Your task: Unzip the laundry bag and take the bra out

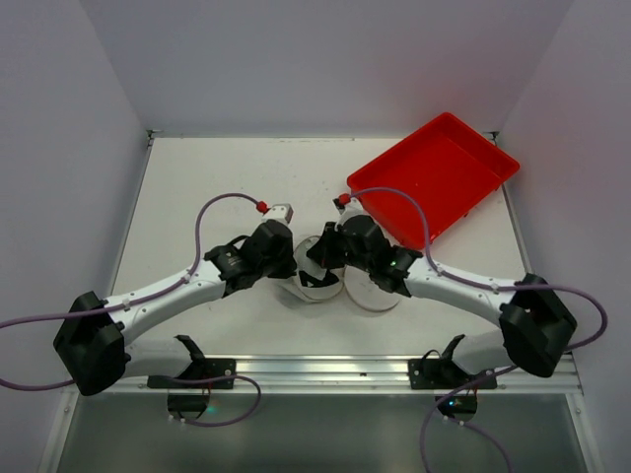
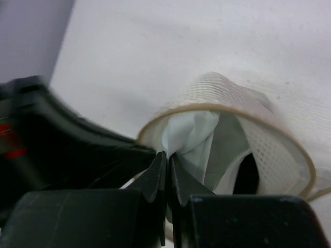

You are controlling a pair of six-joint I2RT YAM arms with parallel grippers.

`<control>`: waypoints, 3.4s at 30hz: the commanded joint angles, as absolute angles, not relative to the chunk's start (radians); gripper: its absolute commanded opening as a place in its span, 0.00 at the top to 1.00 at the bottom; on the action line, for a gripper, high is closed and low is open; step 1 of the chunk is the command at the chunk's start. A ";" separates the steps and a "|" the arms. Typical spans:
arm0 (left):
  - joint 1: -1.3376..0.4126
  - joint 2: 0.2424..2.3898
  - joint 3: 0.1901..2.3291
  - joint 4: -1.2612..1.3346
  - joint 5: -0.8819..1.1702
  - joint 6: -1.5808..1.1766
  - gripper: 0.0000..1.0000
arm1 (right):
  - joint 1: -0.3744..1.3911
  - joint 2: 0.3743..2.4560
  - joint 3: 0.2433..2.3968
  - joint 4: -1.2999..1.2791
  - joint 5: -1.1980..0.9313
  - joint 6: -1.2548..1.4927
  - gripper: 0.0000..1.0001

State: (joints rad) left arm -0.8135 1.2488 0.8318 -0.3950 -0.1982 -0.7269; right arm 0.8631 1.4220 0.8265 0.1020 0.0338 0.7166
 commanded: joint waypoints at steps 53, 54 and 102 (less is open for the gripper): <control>-0.713 1.247 0.804 -0.368 -0.106 -0.721 1.00 | -0.127 2.064 1.766 -0.166 0.135 0.771 0.99; -0.713 1.250 0.802 -0.365 -0.103 -0.722 1.00 | -0.132 2.075 1.747 -0.147 0.108 0.779 0.94; -0.710 1.126 0.801 -0.399 -0.109 -0.810 1.00 | 0.923 1.457 0.883 0.035 0.136 0.601 0.21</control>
